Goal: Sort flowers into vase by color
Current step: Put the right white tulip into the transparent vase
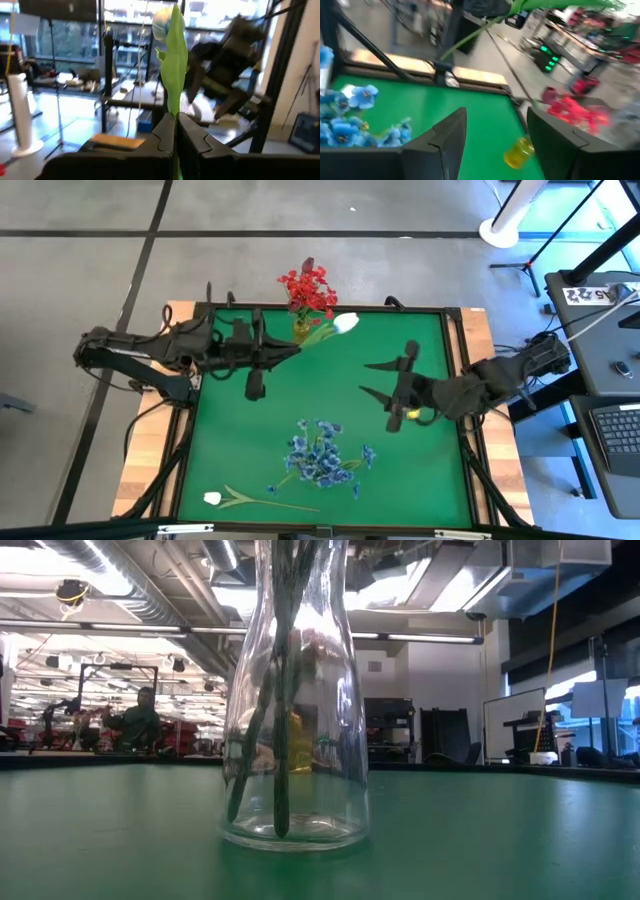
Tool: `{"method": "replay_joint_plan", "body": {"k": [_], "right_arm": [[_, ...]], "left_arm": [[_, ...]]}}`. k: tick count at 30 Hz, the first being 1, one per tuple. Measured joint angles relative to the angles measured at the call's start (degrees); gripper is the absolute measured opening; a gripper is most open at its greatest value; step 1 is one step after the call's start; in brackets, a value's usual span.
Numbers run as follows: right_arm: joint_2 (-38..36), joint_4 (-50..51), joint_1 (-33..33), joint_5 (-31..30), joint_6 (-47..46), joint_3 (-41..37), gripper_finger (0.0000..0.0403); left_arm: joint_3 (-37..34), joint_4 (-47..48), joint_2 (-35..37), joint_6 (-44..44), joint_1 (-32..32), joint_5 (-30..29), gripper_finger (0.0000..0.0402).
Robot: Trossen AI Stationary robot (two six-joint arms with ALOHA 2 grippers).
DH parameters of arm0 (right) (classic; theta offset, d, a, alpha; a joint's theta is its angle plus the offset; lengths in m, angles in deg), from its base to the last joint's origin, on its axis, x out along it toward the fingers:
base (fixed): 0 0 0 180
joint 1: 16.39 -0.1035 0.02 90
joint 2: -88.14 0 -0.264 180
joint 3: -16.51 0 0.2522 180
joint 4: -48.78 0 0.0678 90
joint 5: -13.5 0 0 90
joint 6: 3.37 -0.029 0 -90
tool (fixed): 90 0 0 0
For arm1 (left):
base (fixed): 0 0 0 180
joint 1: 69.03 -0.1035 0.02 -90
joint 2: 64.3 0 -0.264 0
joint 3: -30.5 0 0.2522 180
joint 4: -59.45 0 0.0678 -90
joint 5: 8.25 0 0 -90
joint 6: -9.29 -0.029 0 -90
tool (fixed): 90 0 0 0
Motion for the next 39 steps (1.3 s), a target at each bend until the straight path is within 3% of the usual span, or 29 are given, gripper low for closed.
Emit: {"method": "replay_joint_plan", "body": {"k": [5, 9, 13, 21, 33, 39], "right_arm": [[-6.3, -27.7, 6.4, 15.0, 2.9, -18.1, 0.0204], [-8.7, -59.5, 12.5, 31.1, 3.2, -31.2, 0.0204], [-7.2, -78.2, 17.1, 37.4, -1.0, -37.7, 0.0204], [-3.0, -79.0, 20.6, 43.8, -7.1, -38.2, 0.0204], [-1.6, -81.5, 20.5, 44.1, -7.3, -38.2, 0.0203], [-1.6, -81.3, 20.5, 44.0, -7.3, -38.2, 0.0161]], "left_arm": [[-7.7, -14.2, 1.3, 0.1, 1.6, 4.0, 0.0], [-12.7, -23.2, -0.1, 0.4, 2.3, 4.8, 0.0], [-15.1, -27.4, -2.4, 1.9, 2.3, 4.6, 0.0], [-15.1, -35.0, -7.8, 2.0, 2.2, 5.0, 0.0], [-15.1, -38.2, -14.2, 4.9, 0.2, 6.1, 0.0], [-15.1, -38.4, -14.2, 4.9, 0.1, 6.1, 0.0]]}}
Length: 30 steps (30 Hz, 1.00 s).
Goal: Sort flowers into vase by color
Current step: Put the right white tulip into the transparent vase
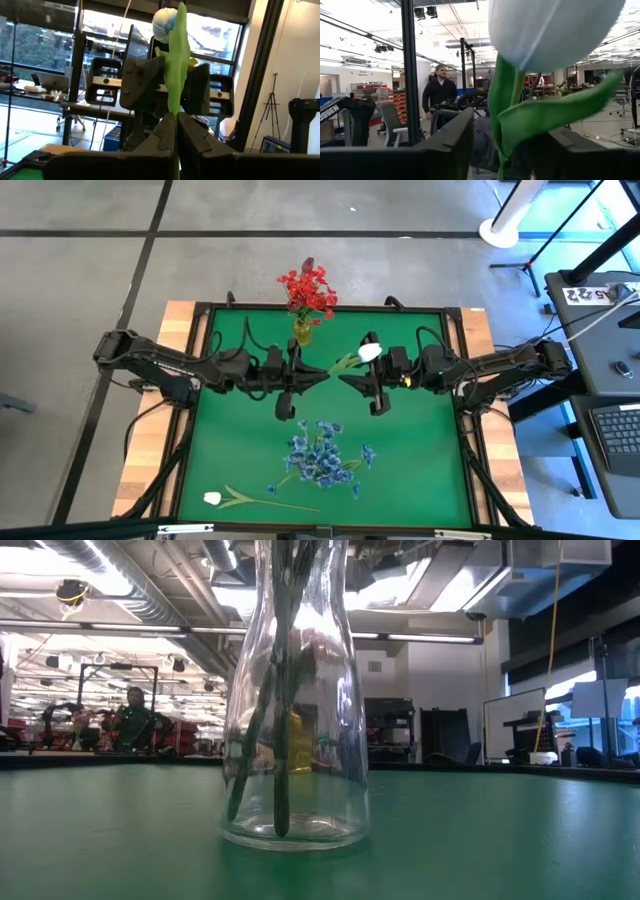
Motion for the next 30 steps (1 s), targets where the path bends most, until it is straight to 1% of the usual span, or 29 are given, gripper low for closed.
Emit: {"method": "replay_joint_plan", "body": {"k": [9, 11, 13, 15, 18, 22, 24, 30], "right_arm": [[0.0, 0.2, 0.0, -0.3, 0.0, 0.0, 0.0027], [0.0, 0.2, 0.0, -0.1, 0.4, 0.0, 0.001], [0.0, 0.3, 0.0, 0.0, 0.5, 0.0, 0.0013], [0.0, 0.5, -0.1, 0.1, 0.4, 0.0, 0.0017], [-0.4, 1.2, 0.0, 0.3, 0.5, 0.0, 0.0007], [-3.3, 4.7, 0.0, 0.5, 0.6, 0.0, 0.0008], [-5.5, 7.7, 0.0, 0.5, 0.8, 0.0, 0.0005], [-14.7, 17.2, 0.0, 0.5, 1.1, 0.0, 0.0003]], "left_arm": [[0.0, 0.0, 0.0, 0.0, 0.1, 0.7, 0.0], [0.0, 0.0, 0.0, 0.0, 0.0, 2.2, 0.0], [0.0, 0.0, 0.0, 0.1, 0.0, 3.0, 0.0004], [0.0, 0.6, 0.0, 0.2, 0.1, 3.1, 0.0017], [0.0, 2.3, 0.8, 0.1, 0.3, 3.1, 0.0045], [0.0, 6.3, 3.8, 0.0, 0.6, 3.1, 0.0085], [0.1, 9.3, 6.2, -0.1, 0.8, 1.4, 0.0103], [0.1, 19.3, 15.2, -2.1, 2.8, -6.5, 0.0144]]}}
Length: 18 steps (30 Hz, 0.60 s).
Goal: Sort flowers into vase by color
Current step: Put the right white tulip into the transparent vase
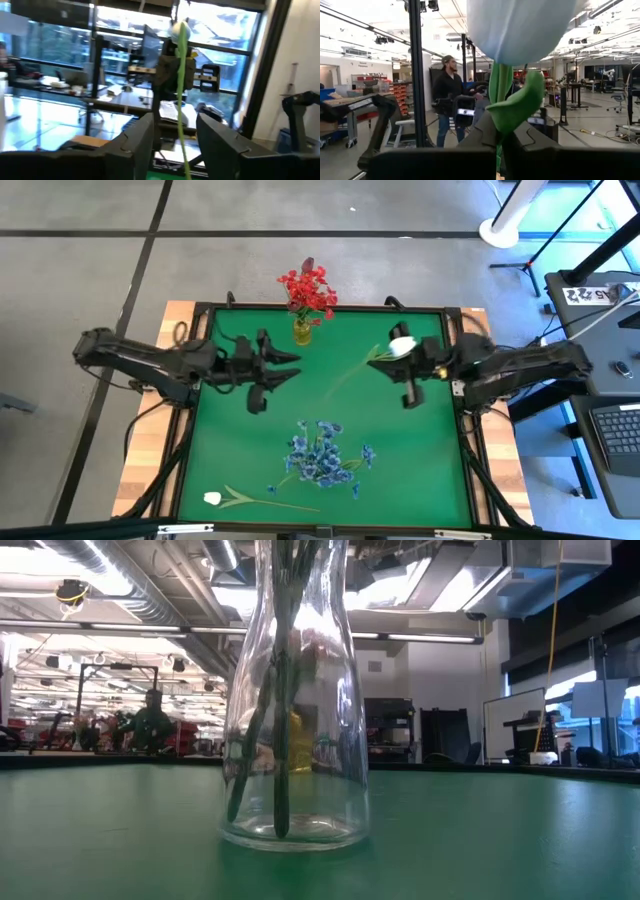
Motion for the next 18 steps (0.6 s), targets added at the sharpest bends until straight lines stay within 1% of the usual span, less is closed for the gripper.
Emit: {"method": "replay_joint_plan", "body": {"k": [6, 9, 11, 13, 15, 18], "right_arm": [[-10.9, 9.5, 0.0, 0.1, -2.1, 0.0, 0.0002], [-14.9, 11.6, 0.0, 3.4, -5.4, 0.0, 0.0002], [-16.0, 11.5, -0.3, 6.7, -7.3, 0.0, 0.0001], [-16.1, 11.3, -2.0, 8.4, -8.3, 0.0, 0.0001], [-16.0, 11.5, -4.3, 8.6, -8.1, 0.0, 0.0001], [-14.6, 12.8, -7.6, 8.6, -7.4, 0.0, 0.0001]], "left_arm": [[0.0, 10.5, 8.3, -0.1, 3.3, -8.2, 0.0163], [0.0, 15.0, 10.8, 0.3, 5.2, -11.9, 0.0164], [0.0, 16.8, 11.6, 0.4, 6.3, -14.6, 0.0164], [0.0, 17.9, 11.8, 0.5, 7.2, -16.9, 0.0164], [0.0, 18.8, 11.9, 0.5, 7.8, -18.7, 0.0164], [0.0, 19.6, 11.9, 1.0, 8.1, -19.6, 0.0164]]}}
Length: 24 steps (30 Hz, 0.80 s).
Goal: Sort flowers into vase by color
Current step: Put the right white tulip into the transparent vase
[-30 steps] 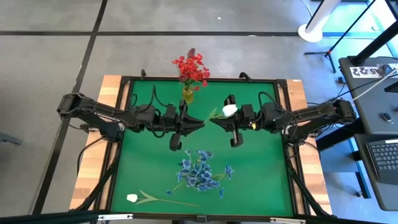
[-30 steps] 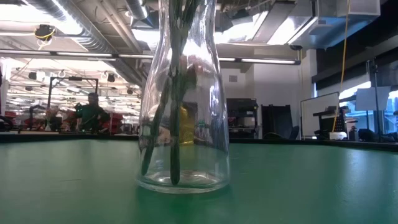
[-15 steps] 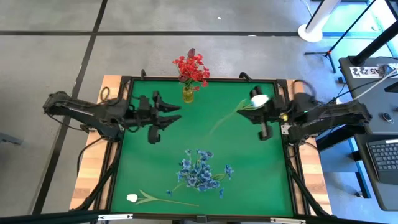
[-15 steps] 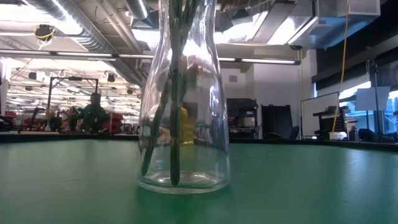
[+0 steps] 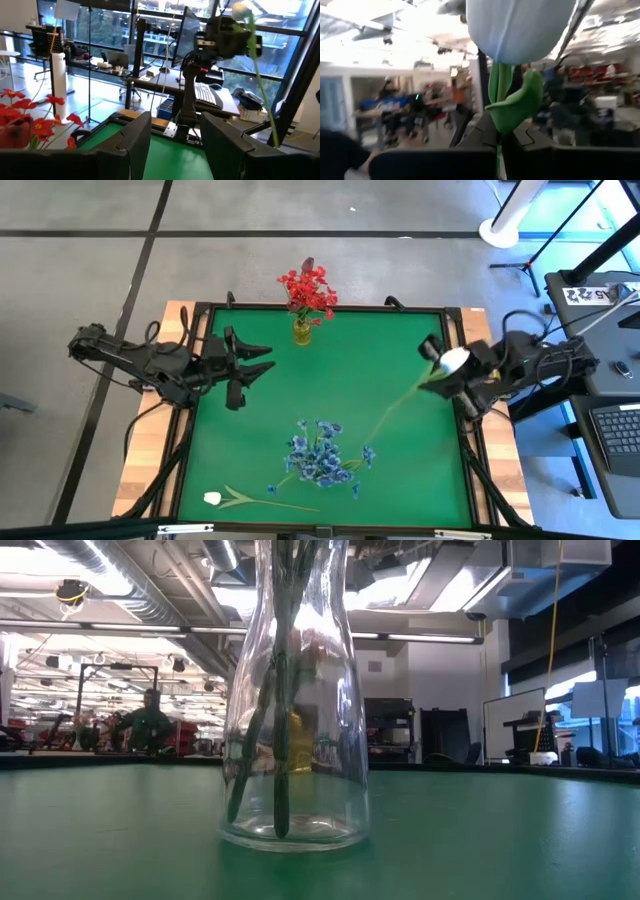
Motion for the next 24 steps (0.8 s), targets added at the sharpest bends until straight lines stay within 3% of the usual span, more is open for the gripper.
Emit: {"method": "replay_joint_plan", "body": {"k": [10, 13, 18, 24], "right_arm": [[5.0, 2.4, -10.2, -0.7, 0.9, 0.0, 0.0], [5.7, 2.5, -12.6, -2.4, 0.9, 0.0, 0.0], [8.7, 3.6, -17.9, -15.5, 2.5, 0.0, 0.0], [16.2, 2.6, -23.0, -31.4, 4.1, 1.2, 0.0]], "left_arm": [[0.0, 0.3, 0.0, 2.0, 0.0, -3.5, 0.0164], [0.0, 0.8, 0.0, 2.7, 0.0, -7.1, 0.0164], [0.0, 2.5, 0.0, 5.2, 0.0, -14.9, 0.0164], [0.0, 4.2, 0.0, 7.1, 0.0, -16.2, 0.0164]]}}
